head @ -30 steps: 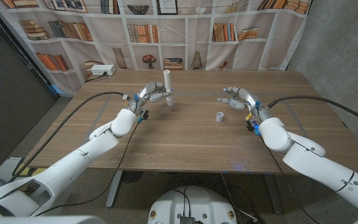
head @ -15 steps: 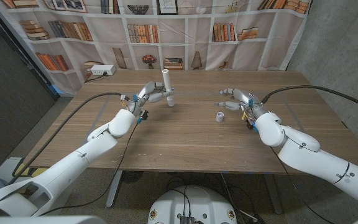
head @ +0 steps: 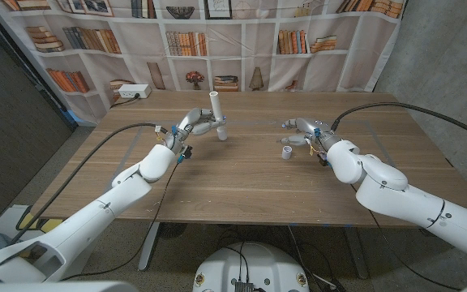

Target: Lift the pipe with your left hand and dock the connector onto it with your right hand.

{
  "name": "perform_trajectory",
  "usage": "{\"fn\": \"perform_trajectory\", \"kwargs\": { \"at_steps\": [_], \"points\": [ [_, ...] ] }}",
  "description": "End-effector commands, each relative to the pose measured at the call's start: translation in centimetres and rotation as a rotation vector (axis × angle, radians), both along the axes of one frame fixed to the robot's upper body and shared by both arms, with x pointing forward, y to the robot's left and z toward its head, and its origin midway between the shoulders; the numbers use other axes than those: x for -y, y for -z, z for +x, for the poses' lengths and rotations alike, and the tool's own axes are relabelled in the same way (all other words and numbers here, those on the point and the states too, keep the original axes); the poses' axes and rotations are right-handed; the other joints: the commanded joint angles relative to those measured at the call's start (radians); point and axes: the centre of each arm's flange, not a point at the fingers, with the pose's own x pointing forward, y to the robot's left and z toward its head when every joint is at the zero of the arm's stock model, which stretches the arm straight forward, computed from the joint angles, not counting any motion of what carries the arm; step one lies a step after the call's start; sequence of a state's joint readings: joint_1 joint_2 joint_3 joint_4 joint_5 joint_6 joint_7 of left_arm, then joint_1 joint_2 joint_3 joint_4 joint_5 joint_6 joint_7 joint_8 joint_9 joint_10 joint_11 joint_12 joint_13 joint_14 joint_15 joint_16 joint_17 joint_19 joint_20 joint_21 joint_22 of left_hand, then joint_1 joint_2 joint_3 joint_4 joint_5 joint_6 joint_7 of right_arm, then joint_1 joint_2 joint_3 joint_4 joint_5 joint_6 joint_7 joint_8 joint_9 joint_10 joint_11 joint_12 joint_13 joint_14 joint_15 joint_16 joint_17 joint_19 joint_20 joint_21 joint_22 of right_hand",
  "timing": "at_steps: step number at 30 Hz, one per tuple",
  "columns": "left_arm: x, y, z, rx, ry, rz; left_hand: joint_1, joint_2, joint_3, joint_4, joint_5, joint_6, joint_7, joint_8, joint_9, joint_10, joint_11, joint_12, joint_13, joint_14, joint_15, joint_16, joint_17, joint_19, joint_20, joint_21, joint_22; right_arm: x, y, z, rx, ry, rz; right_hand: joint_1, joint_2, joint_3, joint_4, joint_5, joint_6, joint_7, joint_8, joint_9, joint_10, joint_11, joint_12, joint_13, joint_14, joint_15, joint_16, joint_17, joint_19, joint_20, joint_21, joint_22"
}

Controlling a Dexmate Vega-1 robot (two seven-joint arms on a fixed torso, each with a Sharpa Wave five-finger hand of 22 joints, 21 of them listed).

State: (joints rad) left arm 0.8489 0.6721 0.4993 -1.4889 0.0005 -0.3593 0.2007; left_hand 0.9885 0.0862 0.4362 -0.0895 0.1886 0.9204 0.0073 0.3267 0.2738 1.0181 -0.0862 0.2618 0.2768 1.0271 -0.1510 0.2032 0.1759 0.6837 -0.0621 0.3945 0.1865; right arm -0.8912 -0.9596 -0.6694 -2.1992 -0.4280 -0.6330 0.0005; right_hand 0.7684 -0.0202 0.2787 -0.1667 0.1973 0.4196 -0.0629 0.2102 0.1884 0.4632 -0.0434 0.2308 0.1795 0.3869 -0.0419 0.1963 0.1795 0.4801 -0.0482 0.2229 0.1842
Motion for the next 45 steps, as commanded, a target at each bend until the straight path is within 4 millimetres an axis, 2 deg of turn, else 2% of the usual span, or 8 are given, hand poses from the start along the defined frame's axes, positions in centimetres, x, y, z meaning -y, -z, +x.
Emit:
{"fn": "perform_trajectory", "kwargs": {
  "at_steps": [1,4,12,28,33,40,43,45],
  "points": [
    [0.2,0.2,-0.1,-0.001,0.010,-0.006,0.059,0.054,0.023,0.014,0.000,0.054,0.039,0.005,0.001,0.007,-0.001,-0.005,0.004,0.005,-0.005,-0.003,0.004,0.001,-0.051,-0.003,0.001,-0.9,0.3,1.0,-0.044,0.046,-0.097,0.017,0.004,0.002,0.004,0.003,0.011,-0.001,0.002,0.005,0.018,-0.002,0.004,0.004,0.017,-0.086,0.010,0.003,0.018,-0.108,0.008,0.004],
    [0.2,0.2,-0.1,0.001,0.014,-0.011,0.060,0.053,0.023,0.014,-0.001,0.054,0.037,0.003,-0.001,0.007,-0.001,-0.006,0.005,0.004,-0.005,-0.004,0.004,0.000,-0.052,-0.004,0.001,-1.1,0.6,1.5,-0.048,0.068,-0.126,0.043,0.007,0.005,-0.001,0.005,0.010,-0.002,0.000,0.005,0.017,-0.007,0.001,0.004,0.030,-0.097,0.012,0.003,0.042,-0.117,0.016,0.005],
    [0.3,0.3,-0.2,-0.002,0.014,-0.011,0.059,0.053,0.023,0.015,-0.002,0.056,0.037,-0.001,-0.005,0.006,-0.001,-0.008,0.007,0.003,-0.006,-0.004,0.004,-0.002,-0.055,-0.005,0.001,-1.8,1.1,2.5,-0.062,0.111,-0.194,0.099,0.008,0.009,-0.008,0.009,0.021,-0.016,0.001,0.006,0.031,-0.018,0.002,0.004,0.052,-0.112,0.013,0.003,0.064,-0.130,0.023,0.007],
    [0.0,0.4,-0.2,-0.003,0.013,-0.015,0.056,0.053,0.024,0.018,-0.004,0.058,0.038,-0.005,-0.008,0.006,0.002,-0.012,0.011,0.000,-0.006,-0.005,0.005,-0.004,-0.051,-0.006,0.001,-2.1,2.2,3.5,-0.071,0.138,-0.226,0.197,0.043,0.011,-0.001,0.010,0.063,-0.047,0.008,0.008,0.079,-0.047,0.011,0.006,0.111,-0.151,0.031,0.015,0.114,-0.161,0.040,0.015],
    [0.1,0.3,-0.2,0.001,0.016,-0.013,0.056,0.054,0.024,0.019,-0.003,0.054,0.038,-0.006,-0.005,0.001,0.002,-0.015,0.013,-0.003,-0.001,-0.006,0.005,-0.007,-0.048,-0.007,0.002,-2.0,2.6,3.7,-0.077,0.148,-0.229,0.216,0.048,0.006,0.007,0.006,0.097,-0.050,0.016,0.009,0.115,-0.051,0.020,0.006,0.154,-0.163,0.041,0.017,0.149,-0.165,0.055,0.018],
    [0.2,0.3,-0.1,-0.004,0.021,-0.012,0.056,0.055,0.025,0.020,-0.003,0.052,0.036,-0.007,-0.003,0.001,0.002,-0.016,0.015,-0.004,-0.003,-0.006,0.006,-0.009,-0.047,-0.008,0.002,-2.2,3.0,3.7,-0.072,0.155,-0.260,0.231,0.060,0.010,0.010,0.004,0.114,-0.054,0.018,0.009,0.132,-0.059,0.022,0.006,0.177,-0.179,0.041,0.016,0.163,-0.167,0.062,0.022],
    [0.3,0.3,-0.2,-0.005,0.022,-0.008,0.056,0.055,0.026,0.020,-0.003,0.053,0.037,-0.006,-0.002,0.002,0.002,-0.017,0.016,-0.003,-0.003,-0.005,0.006,-0.010,-0.046,-0.008,0.002,-2.2,3.1,3.8,-0.062,0.169,-0.279,0.258,0.066,0.008,0.013,-0.001,0.182,-0.086,0.033,0.009,0.168,-0.102,0.026,0.005,0.208,-0.180,0.035,0.016,0.179,-0.168,0.072,0.027],
    [0.3,0.3,-0.2,-0.004,0.022,-0.006,0.056,0.055,0.026,0.021,-0.003,0.052,0.040,-0.006,-0.001,0.002,0.005,-0.017,0.017,-0.004,-0.002,-0.006,0.006,-0.010,-0.046,-0.009,0.002,-2.3,3.1,3.7,-0.055,0.178,-0.290,0.265,0.070,0.009,0.014,-0.002,0.210,-0.094,0.040,0.009,0.173,-0.103,0.024,0.004,0.217,-0.182,0.033,0.016,0.182,-0.169,0.074,0.029]
  ]
}}
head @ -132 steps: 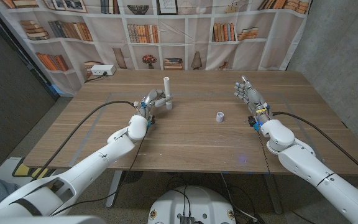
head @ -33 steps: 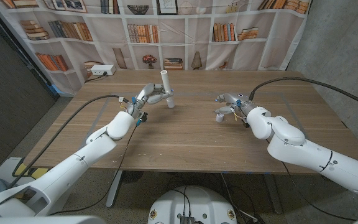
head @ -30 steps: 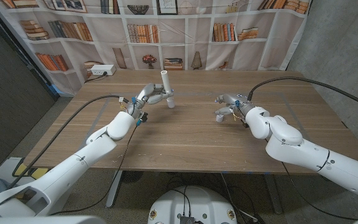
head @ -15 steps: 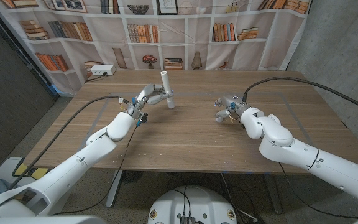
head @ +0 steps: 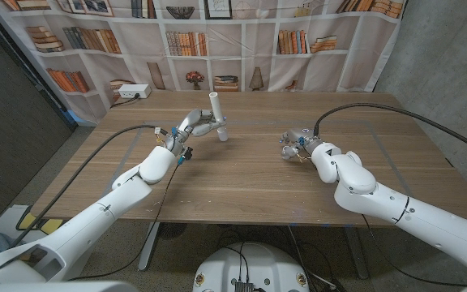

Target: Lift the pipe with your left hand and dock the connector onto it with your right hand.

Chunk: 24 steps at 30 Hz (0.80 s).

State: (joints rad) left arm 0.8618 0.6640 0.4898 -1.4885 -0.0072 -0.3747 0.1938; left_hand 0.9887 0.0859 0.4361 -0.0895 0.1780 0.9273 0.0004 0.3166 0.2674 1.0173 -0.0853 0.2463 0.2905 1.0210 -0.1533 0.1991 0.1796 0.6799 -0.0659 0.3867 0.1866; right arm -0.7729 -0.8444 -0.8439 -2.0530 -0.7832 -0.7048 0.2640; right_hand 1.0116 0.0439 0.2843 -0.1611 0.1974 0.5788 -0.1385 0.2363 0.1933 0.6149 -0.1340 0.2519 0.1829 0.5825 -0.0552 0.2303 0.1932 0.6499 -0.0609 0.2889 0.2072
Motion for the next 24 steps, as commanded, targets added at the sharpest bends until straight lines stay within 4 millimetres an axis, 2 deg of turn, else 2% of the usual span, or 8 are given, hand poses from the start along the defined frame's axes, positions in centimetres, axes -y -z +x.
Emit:
{"fn": "perform_trajectory", "kwargs": {
  "at_steps": [1,9,14,21,23,24],
  "points": [
    [0.17,-0.08,-0.02,-0.001,0.006,0.007,0.056,0.056,0.026,0.021,0.008,0.044,0.047,0.003,0.006,0.002,0.003,-0.002,0.003,0.001,0.000,-0.002,0.002,-0.007,-0.042,-0.001,0.002,-0.19,0.63,0.10,0.018,0.029,-0.059,0.028,0.009,0.004,0.008,-0.002,0.069,-0.024,0.018,0.004,0.024,-0.012,0.003,0.000,0.028,-0.170,-0.001,0.002,0.016,-0.156,0.011,0.006],
    [0.11,-0.12,-0.06,0.000,0.008,0.006,0.055,0.056,0.027,0.023,0.008,0.045,0.043,0.004,0.010,0.005,0.003,-0.003,0.006,0.002,-0.001,-0.001,0.002,-0.007,-0.041,-0.001,0.002,-0.43,0.80,0.29,0.015,0.036,-0.067,0.060,0.026,0.003,0.012,-0.007,0.082,-0.041,0.001,0.003,0.085,-0.034,0.011,0.000,0.110,-0.174,0.011,0.006,0.064,-0.155,0.038,0.013],
    [0.11,-0.14,-0.02,0.000,0.010,0.009,0.054,0.056,0.028,0.024,0.008,0.046,0.045,0.004,0.012,0.005,0.003,-0.004,0.008,0.001,-0.001,-0.001,0.002,-0.007,-0.040,-0.001,0.003,-0.49,0.78,0.34,0.021,0.033,-0.069,0.092,0.036,-0.003,0.010,-0.009,0.111,-0.050,-0.004,0.004,0.135,-0.042,0.016,0.001,0.178,-0.179,0.021,0.011,0.113,-0.155,0.069,0.021],
    [0.18,-0.23,0.08,-0.001,0.014,0.008,0.054,0.056,0.028,0.024,0.008,0.046,0.042,0.004,0.014,0.006,0.004,-0.004,0.010,-0.001,-0.001,-0.001,0.003,-0.007,-0.038,-0.001,0.003,-0.47,0.70,0.43,0.022,0.027,-0.063,0.143,0.049,-0.029,0.013,-0.012,0.202,-0.059,0.001,0.008,0.220,-0.054,0.016,0.003,0.298,-0.182,0.039,0.021,0.180,-0.155,0.133,0.043],
    [0.20,-0.22,0.11,-0.002,0.016,0.005,0.054,0.056,0.029,0.024,0.007,0.047,0.043,0.004,0.014,0.006,0.003,-0.005,0.010,0.000,-0.001,-0.001,0.003,-0.006,-0.038,0.000,0.003,-0.45,0.66,0.41,0.030,0.021,-0.058,0.171,0.054,-0.050,0.016,-0.013,0.240,-0.067,-0.005,0.012,0.269,-0.058,0.012,0.005,0.352,-0.183,0.040,0.024,0.198,-0.156,0.172,0.058],
    [0.21,-0.22,0.12,-0.002,0.016,0.005,0.054,0.056,0.029,0.024,0.007,0.047,0.043,0.004,0.014,0.006,0.004,-0.005,0.010,-0.001,-0.001,-0.001,0.003,-0.006,-0.038,0.000,0.003,-0.46,0.63,0.39,0.033,0.022,-0.055,0.197,0.059,-0.077,0.020,-0.012,0.263,-0.068,-0.017,0.016,0.301,-0.059,-0.003,0.007,0.383,-0.184,0.033,0.027,0.199,-0.155,0.217,0.074]
  ]
}}
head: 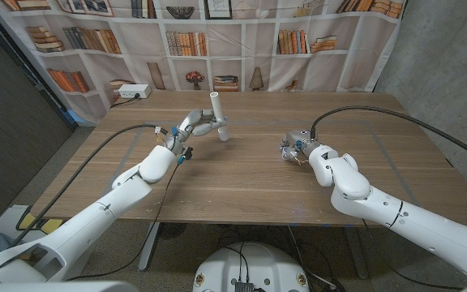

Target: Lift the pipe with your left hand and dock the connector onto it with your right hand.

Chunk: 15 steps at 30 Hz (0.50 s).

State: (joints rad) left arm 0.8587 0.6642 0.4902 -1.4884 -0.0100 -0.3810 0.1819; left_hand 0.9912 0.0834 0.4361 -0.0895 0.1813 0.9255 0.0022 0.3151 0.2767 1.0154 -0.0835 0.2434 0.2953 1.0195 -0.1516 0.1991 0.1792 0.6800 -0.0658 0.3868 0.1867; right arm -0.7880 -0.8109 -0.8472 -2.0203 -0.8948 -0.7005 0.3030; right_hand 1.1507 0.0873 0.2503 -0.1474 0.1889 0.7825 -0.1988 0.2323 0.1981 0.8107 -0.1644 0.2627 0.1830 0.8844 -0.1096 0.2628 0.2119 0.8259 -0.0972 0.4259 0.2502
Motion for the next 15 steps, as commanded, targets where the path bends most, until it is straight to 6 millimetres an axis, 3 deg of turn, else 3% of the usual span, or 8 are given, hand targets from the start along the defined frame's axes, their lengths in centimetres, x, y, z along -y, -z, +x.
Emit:
{"fn": "perform_trajectory", "kwargs": {
  "at_steps": [1,2,3,5,9,15],
  "points": [
    [0.1,-0.1,0.2,-0.002,0.004,-0.002,0.052,0.058,0.029,0.024,0.004,0.049,0.041,0.006,0.005,0.008,0.002,-0.002,0.006,0.001,-0.002,-0.001,0.003,-0.006,-0.038,0.000,0.003,-0.1,-0.1,0.0,0.021,-0.016,-0.001,0.094,0.026,-0.081,0.011,-0.003,0.084,-0.010,-0.022,0.018,0.126,-0.027,-0.037,0.010,0.111,-0.131,-0.002,0.019,0.005,-0.117,0.148,0.051],
    [0.1,-0.1,0.2,-0.002,0.003,-0.002,0.052,0.059,0.029,0.025,0.004,0.048,0.042,0.005,0.006,0.008,0.001,-0.002,0.006,0.000,-0.002,-0.001,0.003,-0.007,-0.037,0.000,0.003,-0.1,-0.2,-0.1,0.027,-0.020,0.001,0.123,0.037,-0.123,0.018,-0.003,0.099,-0.010,-0.027,0.023,0.153,-0.027,-0.046,0.012,0.127,-0.130,-0.007,0.027,-0.030,-0.117,0.251,0.061],
    [0.1,-0.1,0.2,-0.003,0.000,-0.001,0.052,0.059,0.029,0.025,0.004,0.048,0.042,0.005,0.006,0.007,0.002,-0.003,0.006,0.001,-0.002,-0.001,0.003,-0.007,-0.037,0.000,0.003,-0.1,-0.3,-0.2,0.033,-0.021,0.003,0.146,0.042,-0.148,0.020,-0.002,0.115,-0.007,-0.027,0.027,0.155,-0.027,-0.048,0.014,0.145,-0.131,-0.007,0.032,-0.078,-0.116,0.366,0.051],
    [0.1,-0.1,0.2,-0.002,-0.009,0.003,0.052,0.059,0.030,0.025,0.004,0.046,0.043,0.004,0.007,0.007,0.002,-0.003,0.007,0.001,0.000,-0.001,0.003,-0.007,-0.037,-0.001,0.003,-0.1,-0.6,-0.5,0.039,-0.026,0.009,0.168,0.048,-0.157,0.020,-0.002,0.139,-0.006,-0.024,0.030,0.186,-0.024,-0.042,0.015,0.171,-0.131,-0.001,0.036,-0.106,-0.117,0.480,0.029],
    [0.2,-0.3,0.1,-0.006,-0.027,0.056,0.052,0.060,0.030,0.026,0.005,0.047,0.043,0.005,0.009,0.010,0.002,-0.003,0.009,0.005,0.002,0.001,0.003,-0.005,-0.034,0.000,0.003,-0.1,-1.5,-1.1,0.028,-0.024,0.014,0.171,0.077,-0.143,0.029,-0.001,0.216,0.007,0.002,0.030,0.239,-0.014,-0.023,0.017,0.203,-0.131,0.016,0.044,-0.092,-0.116,0.508,0.016],
    [0.6,-0.6,-0.3,0.017,-0.087,0.138,0.050,0.058,0.029,0.027,0.005,0.047,0.046,0.005,0.012,0.012,0.003,-0.003,0.010,0.009,0.002,0.003,0.003,-0.005,-0.032,0.001,0.003,-0.1,-2.8,-2.3,0.050,-0.039,0.027,0.172,0.082,-0.137,0.032,0.000,0.238,0.007,0.006,0.029,0.260,-0.014,-0.016,0.018,0.221,-0.130,0.026,0.052,-0.087,-0.117,0.515,0.009]
  ]
}}
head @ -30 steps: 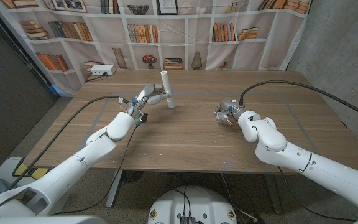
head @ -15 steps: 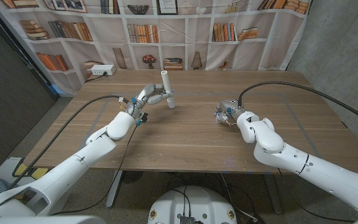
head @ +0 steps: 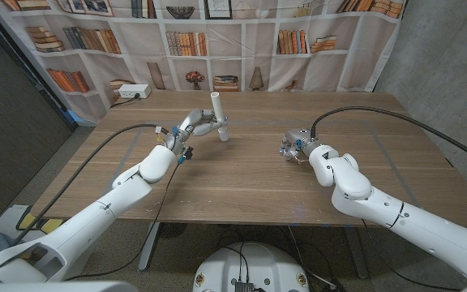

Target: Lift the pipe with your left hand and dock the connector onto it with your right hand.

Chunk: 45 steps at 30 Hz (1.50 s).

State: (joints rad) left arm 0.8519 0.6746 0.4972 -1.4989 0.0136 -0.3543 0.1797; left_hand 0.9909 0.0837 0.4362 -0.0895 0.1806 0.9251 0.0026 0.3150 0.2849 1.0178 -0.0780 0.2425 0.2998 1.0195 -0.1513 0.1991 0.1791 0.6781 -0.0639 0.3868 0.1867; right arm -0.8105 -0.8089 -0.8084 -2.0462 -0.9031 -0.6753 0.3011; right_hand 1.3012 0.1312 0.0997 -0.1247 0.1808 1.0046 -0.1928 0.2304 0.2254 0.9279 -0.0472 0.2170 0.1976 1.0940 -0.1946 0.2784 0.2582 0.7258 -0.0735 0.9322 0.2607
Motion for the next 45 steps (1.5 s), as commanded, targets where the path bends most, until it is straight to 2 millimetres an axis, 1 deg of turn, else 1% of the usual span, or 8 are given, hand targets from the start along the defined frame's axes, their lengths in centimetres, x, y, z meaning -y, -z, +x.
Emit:
{"fn": "perform_trajectory", "kwargs": {
  "at_steps": [1,11,18,24,37,39,40,45],
  "points": [
    [0.6,-0.5,-0.5,0.021,-0.068,0.107,0.050,0.058,0.029,0.028,0.006,0.049,0.046,0.006,0.004,0.010,-0.002,-0.002,0.006,0.012,0.002,0.004,0.003,-0.002,-0.034,0.001,0.003,0.1,-2.1,-1.8,0.029,-0.019,0.026,0.022,0.037,0.014,0.009,0.008,0.017,0.004,0.008,0.001,0.144,-0.132,0.030,0.003,0.011,-0.045,0.010,0.006,0.014,-0.141,0.009,-0.002],
    [0.8,-0.7,-0.8,0.031,-0.104,0.151,0.050,0.058,0.030,0.029,0.008,0.046,0.046,0.006,0.009,0.014,-0.006,-0.002,0.009,0.013,0.001,0.004,0.004,0.003,-0.036,0.003,0.003,0.8,-4.6,-4.1,0.027,-0.122,0.151,0.025,0.039,0.018,0.009,0.009,0.013,0.003,0.003,0.001,0.147,-0.133,0.030,0.003,0.014,-0.045,0.010,0.007,0.020,-0.142,0.013,-0.006],
    [0.9,-0.8,-1.0,0.030,-0.102,0.176,0.051,0.058,0.031,0.029,0.009,0.046,0.048,0.007,0.014,0.016,-0.009,-0.002,0.013,0.019,0.000,0.006,0.005,0.006,-0.036,0.004,0.002,1.4,-6.4,-6.0,0.098,-0.130,0.161,0.028,0.039,0.021,0.009,0.009,0.011,0.005,0.001,0.001,0.148,-0.130,0.029,0.003,0.022,-0.044,0.014,0.009,0.025,-0.142,0.017,-0.010],
    [1.4,-1.2,-1.5,0.053,-0.156,0.256,0.053,0.058,0.033,0.028,0.010,0.051,0.049,0.009,0.017,0.025,-0.010,0.001,0.015,0.025,0.002,0.007,0.004,0.010,-0.037,0.005,0.002,1.6,-7.8,-7.3,0.134,-0.147,0.168,0.028,0.039,0.023,0.009,0.010,0.013,0.009,0.000,0.001,0.151,-0.129,0.030,0.003,0.025,-0.044,0.015,0.010,0.026,-0.142,0.017,-0.013],
    [1.5,-3.3,-3.2,0.076,-0.251,0.424,0.062,0.061,0.040,0.023,0.009,0.046,0.061,0.009,0.026,0.025,-0.005,0.000,0.022,0.031,0.005,0.008,0.007,0.012,-0.037,0.006,0.002,1.5,-10.2,-9.7,0.168,-0.227,0.200,0.030,0.038,0.027,0.011,0.012,0.017,0.014,-0.001,0.001,0.153,-0.124,0.029,0.003,0.031,-0.043,0.016,0.013,0.030,-0.142,0.021,-0.021],
    [1.6,-3.7,-3.7,0.095,-0.285,0.455,0.065,0.067,0.044,0.023,0.010,0.052,0.074,0.013,0.030,0.021,-0.006,-0.001,0.024,0.030,0.007,0.009,0.010,0.012,-0.036,0.007,0.002,1.4,-10.5,-10.0,0.175,-0.245,0.205,0.031,0.037,0.027,0.011,0.012,0.018,0.013,-0.002,0.001,0.155,-0.123,0.029,0.003,0.031,-0.043,0.016,0.013,0.031,-0.142,0.021,-0.022],
    [1.7,-3.9,-3.8,0.103,-0.296,0.469,0.066,0.068,0.045,0.023,0.010,0.051,0.075,0.013,0.031,0.021,-0.006,-0.001,0.025,0.030,0.007,0.010,0.010,0.013,-0.036,0.007,0.002,1.3,-10.6,-10.1,0.177,-0.255,0.209,0.031,0.037,0.028,0.011,0.012,0.018,0.013,-0.002,0.001,0.157,-0.119,0.030,0.003,0.032,-0.043,0.016,0.013,0.031,-0.143,0.022,-0.022],
    [2.1,-4.7,-4.8,0.142,-0.345,0.541,0.067,0.071,0.047,0.023,0.010,0.053,0.081,0.015,0.034,0.021,-0.007,-0.001,0.028,0.034,0.008,0.013,0.013,0.013,-0.035,0.007,0.002,1.0,-11.3,-10.6,0.162,-0.323,0.237,0.033,0.037,0.029,0.011,0.013,0.019,0.013,-0.003,0.001,0.156,-0.122,0.028,0.003,0.032,-0.043,0.015,0.014,0.035,-0.143,0.025,-0.025]
  ]
}}
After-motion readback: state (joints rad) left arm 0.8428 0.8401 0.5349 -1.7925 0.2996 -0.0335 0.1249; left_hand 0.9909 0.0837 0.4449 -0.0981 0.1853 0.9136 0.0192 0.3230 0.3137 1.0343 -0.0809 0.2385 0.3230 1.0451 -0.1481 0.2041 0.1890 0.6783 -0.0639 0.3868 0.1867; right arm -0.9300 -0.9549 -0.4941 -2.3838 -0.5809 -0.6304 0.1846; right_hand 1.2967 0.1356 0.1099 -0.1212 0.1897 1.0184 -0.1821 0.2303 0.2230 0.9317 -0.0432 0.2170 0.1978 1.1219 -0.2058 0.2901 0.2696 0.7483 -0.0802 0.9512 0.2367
